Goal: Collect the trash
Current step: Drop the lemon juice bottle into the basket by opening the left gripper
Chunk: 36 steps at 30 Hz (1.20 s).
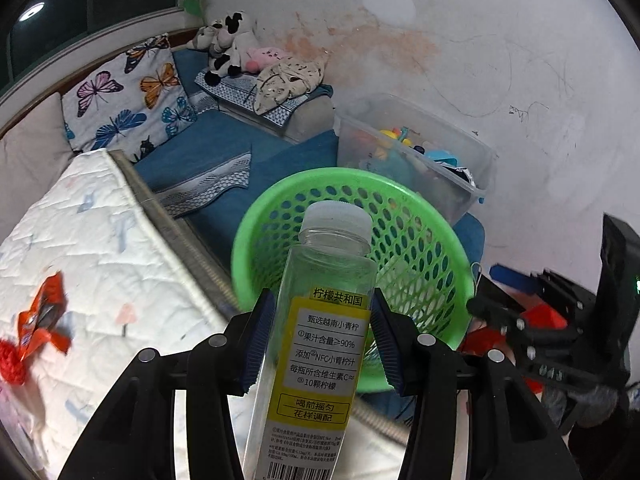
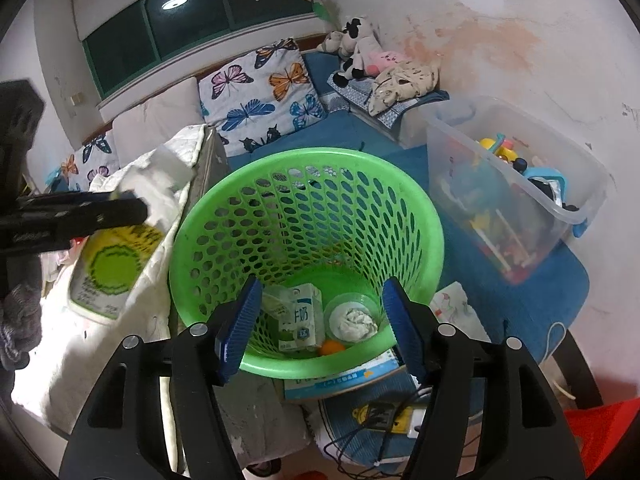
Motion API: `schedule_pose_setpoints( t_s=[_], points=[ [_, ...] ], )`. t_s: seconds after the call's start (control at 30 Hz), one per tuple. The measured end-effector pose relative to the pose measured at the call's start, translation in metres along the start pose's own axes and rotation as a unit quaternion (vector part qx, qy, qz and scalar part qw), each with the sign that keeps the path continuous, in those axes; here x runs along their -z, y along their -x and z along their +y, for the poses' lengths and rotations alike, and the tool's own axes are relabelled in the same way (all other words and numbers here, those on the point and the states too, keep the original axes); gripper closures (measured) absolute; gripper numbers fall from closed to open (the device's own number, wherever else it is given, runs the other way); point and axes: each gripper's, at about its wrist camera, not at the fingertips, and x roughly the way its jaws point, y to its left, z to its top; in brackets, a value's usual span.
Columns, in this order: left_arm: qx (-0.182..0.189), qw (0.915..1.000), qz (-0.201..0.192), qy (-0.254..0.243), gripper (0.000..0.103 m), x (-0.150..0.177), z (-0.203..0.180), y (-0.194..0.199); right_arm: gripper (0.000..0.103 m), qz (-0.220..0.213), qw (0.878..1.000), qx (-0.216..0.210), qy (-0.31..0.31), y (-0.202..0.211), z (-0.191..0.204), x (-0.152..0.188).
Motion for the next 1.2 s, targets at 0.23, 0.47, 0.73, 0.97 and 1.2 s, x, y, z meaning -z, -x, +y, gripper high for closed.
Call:
schedule_pose_setpoints(
  t_s=[0.23,0.47,0.73,0.97,1.2],
  points=[
    [0.008,0.9994,0.032,-0.001,0.056,-0.021,-0.017,-0.039,0.039,0.002,1.000,-0.005,-0.006,-0.001,-0.006,0.006],
    [0.007,0.9983,0.059,-0.004,0.056,-0.028,-0.023,-0.067,0.038,0.008,1.000,-0.007,-0.020,-0.006,-0.015,0.011],
    [0.020,0.9989,0.042,0.006,0.053,-0.030,-0.020,-0.060,0.038,0.006,1.000,-0.008,-0.025,-0.003,-0.015,0.012],
    [0.013,0.9993,0.013,0.033,0.053,-0.014,0.001,-0.025,0.037,-0.003,1.000,-0.020,-0.012,0.005,-0.002,0.010],
    [-0.023,0.9977,-0.014,0.062,0.053,0.016,0.032,0.017,0.035,-0.007,0.999,-0.045,0.008,0.007,0.028,0.007]
  ],
)
